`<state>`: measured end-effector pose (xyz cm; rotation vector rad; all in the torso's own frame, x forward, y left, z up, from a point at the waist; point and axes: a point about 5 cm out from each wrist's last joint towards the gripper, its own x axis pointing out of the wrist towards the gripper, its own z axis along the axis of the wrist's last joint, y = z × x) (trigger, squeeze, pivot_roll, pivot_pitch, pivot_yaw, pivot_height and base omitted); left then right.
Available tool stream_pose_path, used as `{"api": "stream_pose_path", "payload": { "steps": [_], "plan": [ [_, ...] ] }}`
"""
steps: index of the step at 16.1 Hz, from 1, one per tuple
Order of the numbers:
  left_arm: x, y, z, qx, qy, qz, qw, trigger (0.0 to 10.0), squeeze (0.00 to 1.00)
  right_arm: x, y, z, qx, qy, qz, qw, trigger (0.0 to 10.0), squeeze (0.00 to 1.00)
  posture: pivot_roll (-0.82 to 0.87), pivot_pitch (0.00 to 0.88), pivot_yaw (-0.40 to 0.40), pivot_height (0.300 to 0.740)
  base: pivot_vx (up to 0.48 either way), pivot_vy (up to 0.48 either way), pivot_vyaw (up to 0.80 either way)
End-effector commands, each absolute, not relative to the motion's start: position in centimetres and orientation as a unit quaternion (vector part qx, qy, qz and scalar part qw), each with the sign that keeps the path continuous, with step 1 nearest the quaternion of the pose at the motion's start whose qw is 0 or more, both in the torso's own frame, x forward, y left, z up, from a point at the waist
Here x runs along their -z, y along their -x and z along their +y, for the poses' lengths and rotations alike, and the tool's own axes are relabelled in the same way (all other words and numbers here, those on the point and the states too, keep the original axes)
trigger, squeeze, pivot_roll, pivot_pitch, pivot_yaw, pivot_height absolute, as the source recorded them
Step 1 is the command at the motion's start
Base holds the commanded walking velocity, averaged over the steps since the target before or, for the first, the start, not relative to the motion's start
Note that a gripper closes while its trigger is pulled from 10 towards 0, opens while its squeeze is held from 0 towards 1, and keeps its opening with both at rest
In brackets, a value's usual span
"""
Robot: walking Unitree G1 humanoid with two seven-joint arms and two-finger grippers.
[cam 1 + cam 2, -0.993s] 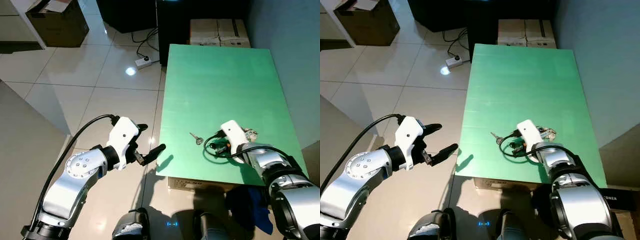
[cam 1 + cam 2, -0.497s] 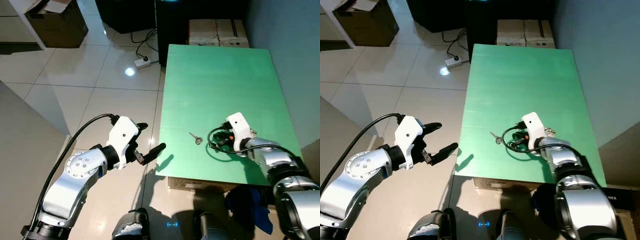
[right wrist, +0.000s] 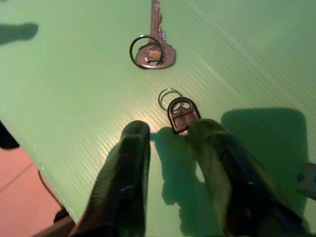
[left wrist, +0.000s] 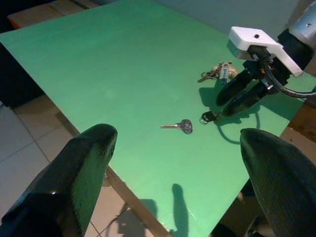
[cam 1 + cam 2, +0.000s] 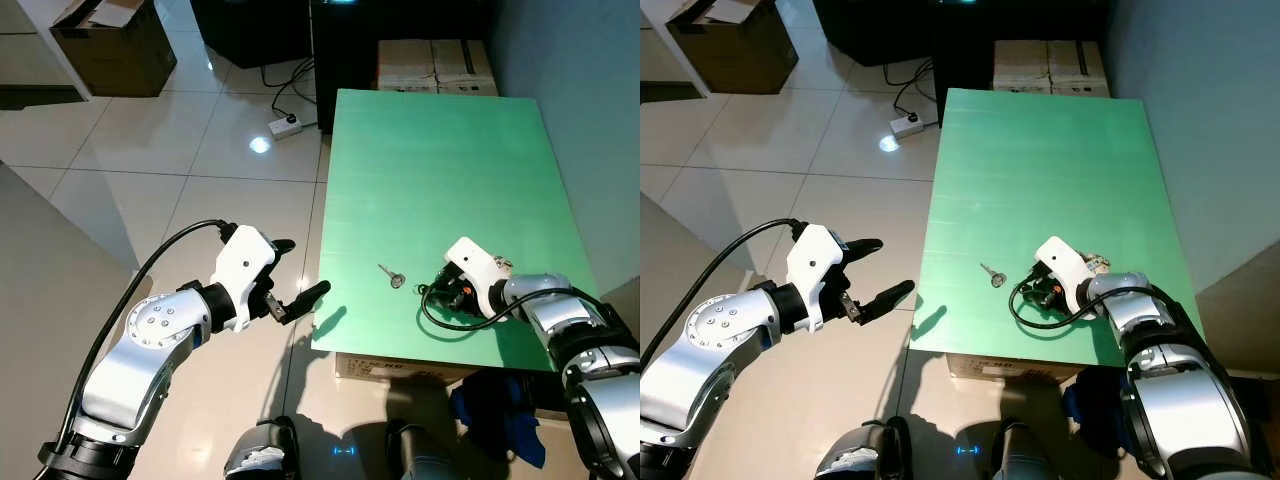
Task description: Hang keys on a hook
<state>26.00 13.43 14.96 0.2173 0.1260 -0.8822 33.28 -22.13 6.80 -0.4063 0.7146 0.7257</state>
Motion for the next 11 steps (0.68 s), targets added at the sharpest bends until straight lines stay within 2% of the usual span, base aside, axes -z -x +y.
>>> {"api": "stream_pose_path", "payload": {
  "steps": [1,5,8,9,10,11],
  "plan": [
    [-14.86,-25.91,13.81,0.43,-0.1,0.071,0.895,10.0,0.0,-6.67,-33.1,-22.3,-0.355,0.206,0.354,0.84,10.0,1.0,0.03,0.221,0.076,0.74,0.0,0.0,0.0],
    [-14.99,-25.67,13.83,0.433,-0.1,0.072,0.893,10.0,0.0,-6.22,-32.98,-22.08,-0.353,0.22,0.364,0.833,10.0,1.0,0.04,0.246,0.069,0.74,0.0,0.0,0.0],
    [-15.13,-25.5,13.7,0.434,-0.1,0.071,0.892,10.0,0.0,-6.03,-33.18,-22.32,-0.325,0.28,0.355,0.831,10.0,1.0,0.05,0.269,0.058,0.74,0.0,0.0,0.0],
    [-15.2,-25.32,13.71,0.435,-0.099,0.072,0.892,10.0,0.0,-6.2,-33.42,-22.19,-0.318,0.284,0.345,0.836,10.0,0.77,0.06,0.297,0.068,0.74,0.0,0.0,0.0],
    [-15.24,-25.11,13.75,0.437,-0.098,0.074,0.891,10.0,0.0,-6.35,-33.57,-22.09,-0.317,0.286,0.34,0.838,10.0,0.0,0.07,0.305,0.069,0.74,0.0,0.0,0.0],
    [-15.32,-24.99,13.81,0.438,-0.097,0.075,0.891,10.0,0.0,-6.48,-33.7,-22.02,-0.315,0.284,0.338,0.84,10.0,0.0,0.07,0.314,0.069,0.74,0.0,0.0,0.0]
  ]
}}
